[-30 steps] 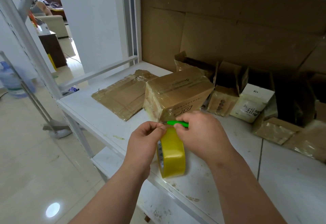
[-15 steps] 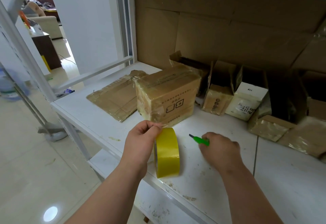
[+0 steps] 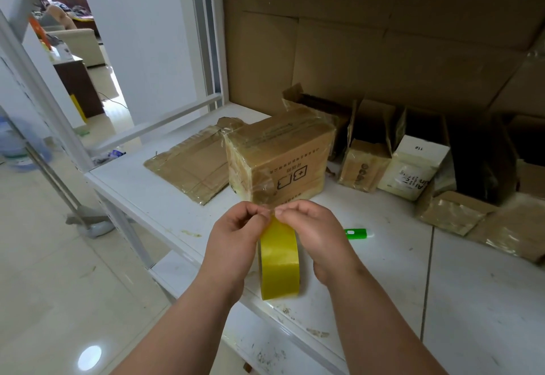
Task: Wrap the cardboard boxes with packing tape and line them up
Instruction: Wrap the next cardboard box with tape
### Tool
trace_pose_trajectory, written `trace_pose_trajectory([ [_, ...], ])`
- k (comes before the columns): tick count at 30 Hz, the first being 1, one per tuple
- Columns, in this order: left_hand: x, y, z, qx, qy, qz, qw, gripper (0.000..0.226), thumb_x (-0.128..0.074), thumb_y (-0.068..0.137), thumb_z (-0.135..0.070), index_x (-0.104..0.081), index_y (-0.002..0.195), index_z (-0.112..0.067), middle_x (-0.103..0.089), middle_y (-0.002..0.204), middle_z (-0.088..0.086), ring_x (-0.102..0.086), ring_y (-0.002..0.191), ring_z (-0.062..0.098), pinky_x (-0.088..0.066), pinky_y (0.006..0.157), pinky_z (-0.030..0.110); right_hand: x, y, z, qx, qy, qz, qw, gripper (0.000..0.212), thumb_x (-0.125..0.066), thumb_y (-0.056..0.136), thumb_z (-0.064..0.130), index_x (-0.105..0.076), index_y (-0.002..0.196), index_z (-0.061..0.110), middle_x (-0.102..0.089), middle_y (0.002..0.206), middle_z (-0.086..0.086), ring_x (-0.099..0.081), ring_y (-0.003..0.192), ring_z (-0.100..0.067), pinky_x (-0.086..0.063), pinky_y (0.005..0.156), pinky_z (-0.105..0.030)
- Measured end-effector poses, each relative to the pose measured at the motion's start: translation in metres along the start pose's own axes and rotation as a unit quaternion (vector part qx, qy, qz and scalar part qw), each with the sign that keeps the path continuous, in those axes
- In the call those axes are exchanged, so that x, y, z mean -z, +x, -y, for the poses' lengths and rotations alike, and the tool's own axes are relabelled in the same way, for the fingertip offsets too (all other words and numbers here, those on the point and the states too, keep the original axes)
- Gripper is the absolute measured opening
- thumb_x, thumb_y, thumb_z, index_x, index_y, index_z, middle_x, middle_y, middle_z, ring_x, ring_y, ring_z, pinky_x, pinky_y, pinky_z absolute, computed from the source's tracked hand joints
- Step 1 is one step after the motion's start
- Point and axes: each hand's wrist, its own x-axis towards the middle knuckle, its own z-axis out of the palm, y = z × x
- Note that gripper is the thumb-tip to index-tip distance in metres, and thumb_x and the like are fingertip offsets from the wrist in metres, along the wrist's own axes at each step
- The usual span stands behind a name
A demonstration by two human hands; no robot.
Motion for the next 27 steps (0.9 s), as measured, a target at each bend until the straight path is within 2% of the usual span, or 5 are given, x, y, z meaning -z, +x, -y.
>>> trace_pose_trajectory([
  [7, 0.0, -0.004, 0.0, -0.05, 0.039, 0.002, 0.998, 0.009, -0.066, 0.092, -0.014, -0.072, 0.086, -0.016, -0.066, 0.071, -0.011, -0.058, 0.067, -0.001, -0.045, 0.061, 0.009, -0.009, 0.006, 0.004, 0.017, -0.044, -0.037, 0.998, 0.023, -0.066, 0.084, 0.009, -0.065, 0.064, 0.02, -0.066, 0.07, 0.001, -0.06, 0.077, -0.02, -0.052, 0.074, -0.038],
  [10, 0.002, -0.003, 0.0, -0.037, 0.056, -0.013, 0.998, 0.002, -0.07, 0.089, -0.02, -0.071, 0.091, -0.02, -0.069, 0.076, -0.011, -0.061, 0.07, 0.001, -0.046, 0.062, 0.01, -0.011, 0.003, 0.006, 0.045, -0.13, -0.046, 0.989, 0.017, -0.063, 0.091, 0.018, -0.064, 0.074, 0.023, -0.066, 0.081, 0.006, -0.062, 0.085, -0.016, -0.051, 0.081, -0.038],
  [14, 0.008, 0.004, -0.003, -0.009, 0.067, -0.035, 0.997, 0.032, -0.076, 0.084, -0.031, -0.058, 0.111, -0.032, -0.071, 0.089, -0.012, -0.065, 0.08, -0.003, -0.047, 0.072, 0.019, -0.01, 0.0, 0.0, 0.119, -0.163, -0.063, 0.977, 0.016, -0.062, 0.092, 0.021, -0.063, 0.077, 0.026, -0.066, 0.091, 0.011, -0.06, 0.093, -0.012, -0.048, 0.09, -0.038],
  [21, 0.004, 0.01, -0.005, -0.028, 0.145, -0.022, 0.989, 0.007, -0.07, 0.088, -0.035, -0.071, 0.09, -0.029, -0.069, 0.081, -0.003, -0.062, 0.076, 0.01, -0.05, 0.073, 0.03, -0.007, -0.003, -0.017, 0.274, -0.189, -0.079, 0.94, 0.019, -0.054, 0.097, 0.016, -0.054, 0.083, 0.028, -0.059, 0.094, 0.011, -0.054, 0.093, -0.008, -0.044, 0.081, -0.027],
  [27, 0.0, 0.007, -0.005, -0.053, 0.219, -0.066, 0.972, 0.027, -0.057, 0.092, -0.05, -0.065, 0.088, -0.025, -0.064, 0.073, -0.006, -0.059, 0.064, 0.01, -0.04, 0.059, 0.025, -0.008, -0.001, -0.023, 0.335, -0.284, -0.166, 0.883, 0.013, -0.047, 0.094, 0.018, -0.054, 0.086, 0.026, -0.057, 0.09, 0.013, -0.052, 0.09, -0.012, -0.035, 0.088, -0.031],
])
